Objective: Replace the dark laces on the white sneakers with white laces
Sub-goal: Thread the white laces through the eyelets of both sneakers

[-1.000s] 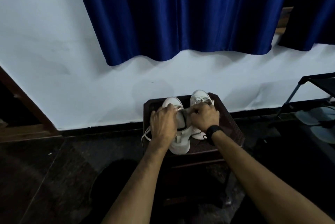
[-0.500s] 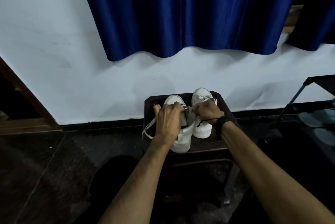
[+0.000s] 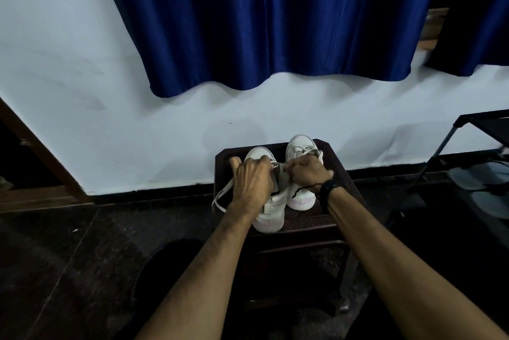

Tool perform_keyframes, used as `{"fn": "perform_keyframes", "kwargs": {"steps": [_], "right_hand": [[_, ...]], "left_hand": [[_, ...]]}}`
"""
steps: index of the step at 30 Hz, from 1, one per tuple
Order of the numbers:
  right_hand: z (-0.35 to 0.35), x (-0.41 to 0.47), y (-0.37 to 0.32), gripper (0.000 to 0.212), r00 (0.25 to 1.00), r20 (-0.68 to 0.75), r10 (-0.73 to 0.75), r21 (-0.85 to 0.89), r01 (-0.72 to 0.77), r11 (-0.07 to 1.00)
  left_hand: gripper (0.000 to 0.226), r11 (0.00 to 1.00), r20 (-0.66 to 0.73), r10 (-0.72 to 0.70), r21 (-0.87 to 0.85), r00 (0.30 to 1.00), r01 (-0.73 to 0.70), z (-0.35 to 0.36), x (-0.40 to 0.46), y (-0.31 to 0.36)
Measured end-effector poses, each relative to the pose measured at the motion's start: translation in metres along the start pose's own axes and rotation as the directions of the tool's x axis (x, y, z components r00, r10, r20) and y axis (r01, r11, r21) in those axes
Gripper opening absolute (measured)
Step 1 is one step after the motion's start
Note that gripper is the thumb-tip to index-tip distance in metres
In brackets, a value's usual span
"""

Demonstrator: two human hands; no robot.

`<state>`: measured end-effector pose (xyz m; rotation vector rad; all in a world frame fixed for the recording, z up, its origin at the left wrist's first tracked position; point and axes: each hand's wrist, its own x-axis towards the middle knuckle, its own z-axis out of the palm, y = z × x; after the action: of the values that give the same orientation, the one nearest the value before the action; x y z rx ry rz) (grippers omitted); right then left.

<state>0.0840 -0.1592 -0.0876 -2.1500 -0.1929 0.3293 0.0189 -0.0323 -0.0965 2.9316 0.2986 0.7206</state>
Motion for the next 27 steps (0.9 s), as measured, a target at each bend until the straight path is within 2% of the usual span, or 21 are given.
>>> {"fn": "perform_keyframes", "kwargs": {"steps": [2,6,9,15,20,23,25,27], "right_hand": [[0.001,0.003,0.002,0.029,1.000,0.007,-0.014,-0.013,0.014,1.000],[0.003,0.004,0.005,0.016,1.000,-0.027,-0.013,-0.090,0.010,0.996],[0.002,0.001,0.004,0.021,0.998,-0.069,-0.004,-0.178,-0.008,0.984],[0.003,-0.005,0.004,0.022,0.995,-0.097,-0.035,-0.221,0.013,0.975],[0.004,-0.007,0.003,0.016,0.992,-0.105,-0.074,-0.205,0.051,0.977],[0.001,-0.014,-0.004,0.015,0.989,-0.127,-0.072,-0.193,0.047,0.980],[0.003,-0.023,-0.012,0.022,0.983,-0.158,-0.096,-0.273,0.050,0.961],[0.014,-0.032,-0.020,0.028,0.958,-0.205,-0.201,-0.464,0.085,0.882]], "left_hand": [[0.015,1.000,0.014,0.011,0.004,1.000,-0.011,-0.002,0.000,0.000],[0.011,0.997,0.056,0.056,0.046,0.997,-0.059,-0.003,0.002,0.001],[0.010,0.995,0.062,0.071,0.063,0.996,-0.075,-0.005,0.005,0.000],[0.016,0.993,0.056,0.079,0.088,0.995,-0.084,-0.004,0.009,0.002],[0.019,0.996,0.078,-0.042,0.080,0.996,0.036,-0.005,0.013,0.009],[0.021,0.995,0.090,-0.041,0.090,0.995,0.033,-0.005,0.012,0.013],[0.021,0.997,0.084,-0.021,0.073,0.996,0.015,-0.003,0.007,0.012],[0.019,0.998,0.086,-0.048,0.055,0.995,0.044,-0.001,0.003,0.006]]}}
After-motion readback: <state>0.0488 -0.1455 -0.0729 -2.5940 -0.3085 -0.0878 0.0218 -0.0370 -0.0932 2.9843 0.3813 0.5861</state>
